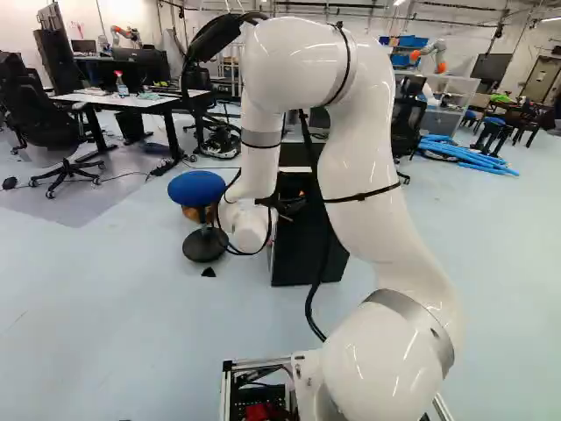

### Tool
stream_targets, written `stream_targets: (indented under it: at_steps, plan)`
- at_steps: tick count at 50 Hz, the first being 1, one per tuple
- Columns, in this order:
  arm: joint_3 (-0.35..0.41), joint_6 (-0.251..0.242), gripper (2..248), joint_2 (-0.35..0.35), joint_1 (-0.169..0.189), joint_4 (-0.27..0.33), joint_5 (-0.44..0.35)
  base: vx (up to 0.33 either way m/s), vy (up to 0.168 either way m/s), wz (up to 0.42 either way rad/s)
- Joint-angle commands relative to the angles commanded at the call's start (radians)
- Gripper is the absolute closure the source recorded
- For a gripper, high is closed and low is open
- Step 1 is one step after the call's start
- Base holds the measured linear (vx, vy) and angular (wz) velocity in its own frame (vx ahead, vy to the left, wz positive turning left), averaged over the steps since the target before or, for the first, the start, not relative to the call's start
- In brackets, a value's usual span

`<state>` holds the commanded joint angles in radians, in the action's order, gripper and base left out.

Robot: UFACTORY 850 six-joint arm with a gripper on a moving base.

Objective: Grab a drink from the fridge

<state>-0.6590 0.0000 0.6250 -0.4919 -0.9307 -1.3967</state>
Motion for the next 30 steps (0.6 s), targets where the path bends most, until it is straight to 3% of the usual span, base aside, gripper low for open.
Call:
stream_targets:
  at_steps: [30]
  plan:
    - [-0.075, 0.000, 3, 0.045, 0.022, -0.004, -0.004, 0.000, 0.000, 0.000]
